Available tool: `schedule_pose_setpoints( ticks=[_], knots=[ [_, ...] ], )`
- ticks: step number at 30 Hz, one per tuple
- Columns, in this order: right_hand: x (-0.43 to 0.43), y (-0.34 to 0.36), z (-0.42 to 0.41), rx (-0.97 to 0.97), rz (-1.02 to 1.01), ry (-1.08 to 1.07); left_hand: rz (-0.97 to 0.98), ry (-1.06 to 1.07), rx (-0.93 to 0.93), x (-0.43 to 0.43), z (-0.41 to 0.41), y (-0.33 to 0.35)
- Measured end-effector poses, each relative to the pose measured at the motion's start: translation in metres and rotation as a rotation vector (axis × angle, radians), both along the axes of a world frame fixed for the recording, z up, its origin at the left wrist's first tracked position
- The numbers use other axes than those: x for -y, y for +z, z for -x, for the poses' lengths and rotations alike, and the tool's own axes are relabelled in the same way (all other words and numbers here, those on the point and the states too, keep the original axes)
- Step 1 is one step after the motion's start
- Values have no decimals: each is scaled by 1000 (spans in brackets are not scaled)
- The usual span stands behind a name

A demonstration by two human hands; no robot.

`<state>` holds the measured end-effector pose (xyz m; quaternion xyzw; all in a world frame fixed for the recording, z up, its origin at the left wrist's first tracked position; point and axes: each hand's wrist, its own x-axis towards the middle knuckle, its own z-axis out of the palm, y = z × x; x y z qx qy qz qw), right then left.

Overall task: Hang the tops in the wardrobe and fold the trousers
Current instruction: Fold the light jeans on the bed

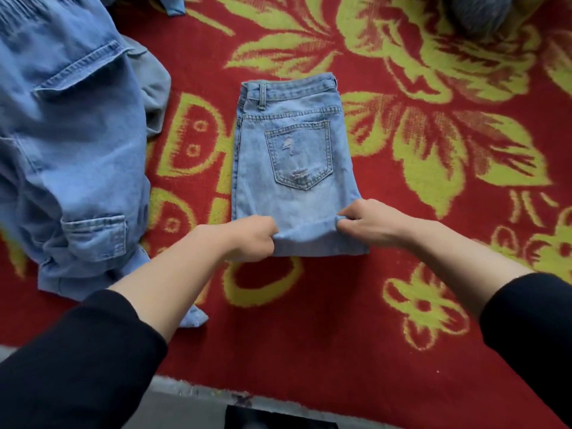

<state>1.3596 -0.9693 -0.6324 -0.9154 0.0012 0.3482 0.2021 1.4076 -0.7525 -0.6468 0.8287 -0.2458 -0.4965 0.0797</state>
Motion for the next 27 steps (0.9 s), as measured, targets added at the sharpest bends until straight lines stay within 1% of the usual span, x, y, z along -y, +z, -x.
schedule_pose_setpoints(
  ticks=[2, 4, 6, 8, 10, 11, 13, 16, 18, 21, 23, 24, 27],
  knots=[
    [-1, 7, 7, -169, -80, -32, -40, 44, -160, -3, 14, 12],
    [-4, 6, 29, -359, -132, -49, -77, -27, -272, -3, 38, 19],
    [-7, -4, 59, -544, -136, -49, -139, -77, -388, -3, 67, 22],
    [-10, -7, 85, -700, -117, -40, -198, -82, -517, -4, 91, 22],
    [-8, -4, 95, -799, -115, -75, -211, -43, -615, -4, 99, 20],
    [-4, -2, 92, -808, -132, -100, -202, -10, -613, -4, 97, 19],
    [4, 1, 78, -721, -203, -177, -166, 56, -517, -5, 82, 21],
    [16, 8, 43, -498, -294, -333, -29, 239, -341, -13, 44, 26],
    [23, 11, 18, -352, -274, -340, 81, 359, -206, -19, 20, 25],
    [25, 4, -5, -189, -275, -328, 188, 529, -75, -23, -1, 12],
    [18, -8, -11, -44, -216, -303, 197, 605, 52, -21, -2, -2],
    [15, -16, -11, 42, -174, -292, 182, 624, 154, -19, 1, -11],
    [7, -37, -6, 247, -58, -259, 170, 594, 463, -13, 15, -37]
  ],
)
